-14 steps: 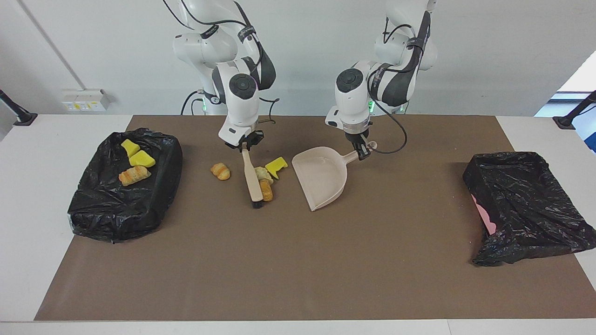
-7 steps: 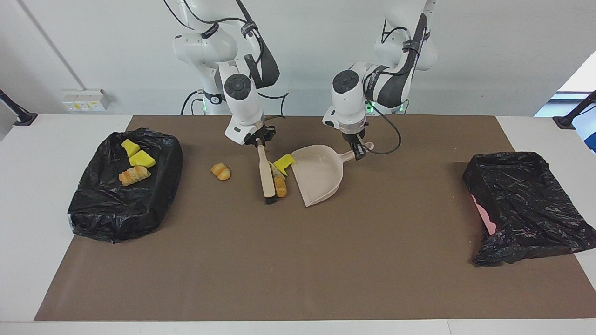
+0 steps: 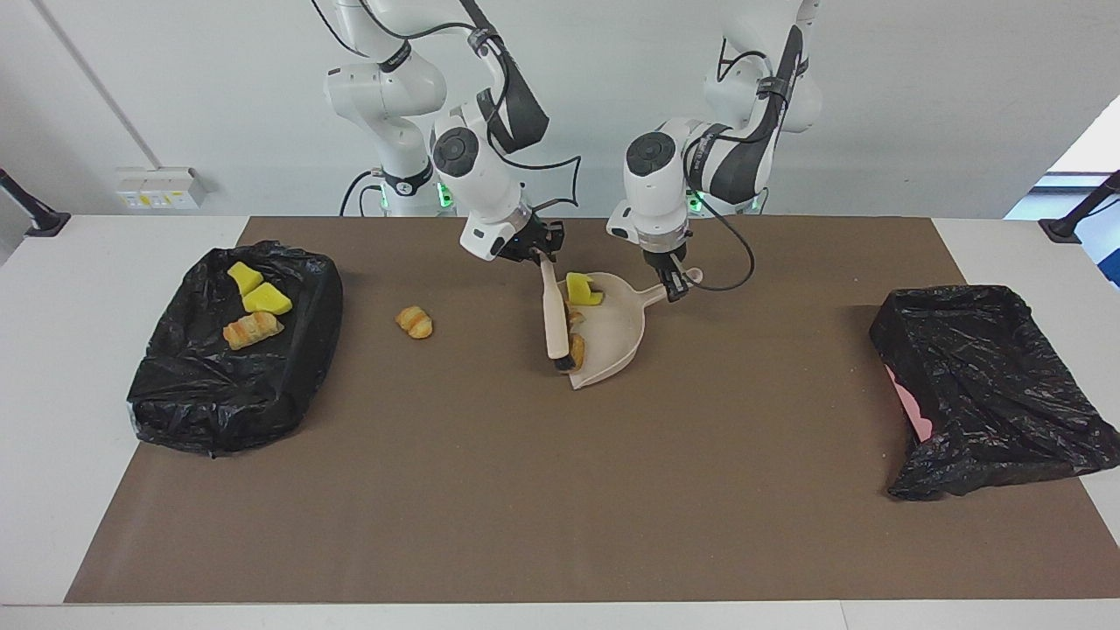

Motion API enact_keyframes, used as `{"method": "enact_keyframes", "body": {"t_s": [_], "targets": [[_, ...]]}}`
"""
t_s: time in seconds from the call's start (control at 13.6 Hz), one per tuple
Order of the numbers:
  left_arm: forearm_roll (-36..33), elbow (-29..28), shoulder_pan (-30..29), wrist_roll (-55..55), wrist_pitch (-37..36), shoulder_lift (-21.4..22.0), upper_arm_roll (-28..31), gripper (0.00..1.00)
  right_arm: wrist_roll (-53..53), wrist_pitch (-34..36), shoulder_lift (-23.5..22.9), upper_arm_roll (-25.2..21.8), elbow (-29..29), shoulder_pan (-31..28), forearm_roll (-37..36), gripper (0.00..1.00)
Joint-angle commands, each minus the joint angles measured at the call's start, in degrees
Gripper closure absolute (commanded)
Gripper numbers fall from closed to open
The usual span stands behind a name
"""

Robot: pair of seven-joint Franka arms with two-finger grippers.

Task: Sweep and dump trash in bin
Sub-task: 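Drag the dustpan to the sponges with the left gripper while the right gripper lifts, then sweep the sponges and crumbs into the dustpan with the right gripper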

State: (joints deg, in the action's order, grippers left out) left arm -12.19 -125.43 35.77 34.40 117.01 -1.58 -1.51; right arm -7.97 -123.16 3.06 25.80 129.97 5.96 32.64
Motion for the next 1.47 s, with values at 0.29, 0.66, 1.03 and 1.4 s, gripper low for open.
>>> {"method": "enact_keyframes", "body": {"t_s": [0.29,0.66,1.03,1.4], "targets": [[-1.2,-2.0,0.4,0.1,2.7,1.4,0.5,1.0,-8.6,15.9,7.1,-0.8,-5.6,-3.8,-17.7,1.0],[-1.2,-2.0,0.3,0.1,3.0,1.4,0.5,1.0,-8.5,22.3,10.9,-0.7,0.6,-12.4,-32.5,1.0],[-1.2,-2.0,0.3,0.1,3.0,1.4,0.5,1.0,-1.4,21.1,19.5,-0.7,12.6,-17.5,-35.5,1.0],[-1.2,-2.0,0.3,0.1,3.0,1.4,0.5,1.0,0.1,14.6,18.2,-0.2,17.9,-17.0,-34.1,1.0]]}}
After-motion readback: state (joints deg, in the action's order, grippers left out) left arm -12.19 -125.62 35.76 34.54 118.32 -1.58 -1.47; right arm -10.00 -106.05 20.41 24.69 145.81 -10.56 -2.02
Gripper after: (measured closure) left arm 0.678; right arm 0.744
